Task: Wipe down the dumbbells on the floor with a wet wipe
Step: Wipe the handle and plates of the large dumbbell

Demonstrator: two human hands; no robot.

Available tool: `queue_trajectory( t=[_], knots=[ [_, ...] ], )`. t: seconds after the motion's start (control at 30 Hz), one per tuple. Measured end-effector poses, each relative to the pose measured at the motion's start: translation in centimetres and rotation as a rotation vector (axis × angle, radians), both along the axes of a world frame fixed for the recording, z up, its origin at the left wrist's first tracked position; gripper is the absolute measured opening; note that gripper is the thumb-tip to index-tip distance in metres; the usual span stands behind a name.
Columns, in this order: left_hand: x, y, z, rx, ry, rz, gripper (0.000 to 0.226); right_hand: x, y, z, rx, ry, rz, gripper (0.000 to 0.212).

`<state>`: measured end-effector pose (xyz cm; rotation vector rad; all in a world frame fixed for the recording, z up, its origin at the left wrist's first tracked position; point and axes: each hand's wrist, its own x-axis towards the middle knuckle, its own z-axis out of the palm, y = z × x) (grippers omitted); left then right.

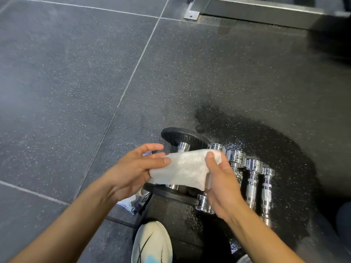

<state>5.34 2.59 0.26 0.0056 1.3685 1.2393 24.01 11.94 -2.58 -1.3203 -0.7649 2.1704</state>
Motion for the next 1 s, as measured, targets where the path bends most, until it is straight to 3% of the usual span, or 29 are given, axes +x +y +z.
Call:
queue_trajectory(
  t=[0.23, 0.4, 0.5, 0.57, 0.67, 0.73, 0.83, 0.93, 1.0],
  knots=[
    [-1.4, -0.1, -1.9, -0.044, 0.195, -0.062, 0.046, 0.4, -1.2, -1.8, 0.087, -0.237, 0.179, 0.013],
    [-2.0, 0.6, -3.3, 0.032, 0.532, -0.231, 0.04, 0.1, -0.7, -1.7, 0.166, -0.187, 0.094, 0.017],
    [-2.0, 1.6, -3.9, 0.075, 0.82, -0.249, 0.035, -0.1, -0.1, -2.3, 0.129, -0.293, 0.19, 0.024],
    [-2.1, 1.7, -4.7, -0.026, 0.947, -0.38, 0.033, 0.2, -0.3, -2.7, 0.131, -0.433, 0.306, 0.034],
    [-1.7, 1.4, -5.6, -0.22, 1.093, -0.606, 0.024, 0.6, -0.7, -2.8, 0.297, -0.632, 0.416, 0.036],
    [-0.9, 1.4, -5.9, -0.198, 1.101, -0.609, 0.026, 0.5, -0.8, -2.9, 0.465, -0.684, 0.411, 0.028],
    [0.2, 1.7, -6.0, -0.186, 1.074, -0.569, 0.032, -0.5, -0.7, -3.0, 0.645, -0.598, 0.482, 0.012],
    [0.9, 1.9, -5.8, -0.17, 1.203, -0.605, 0.018, -1.6, -0.6, -3.4, 0.635, -0.521, 0.552, 0.025],
    [1.2, 2.2, -5.3, -0.134, 1.187, -0.623, 0.015, -2.1, -0.5, -3.6, 0.558, -0.52, 0.576, 0.039]
  ],
)
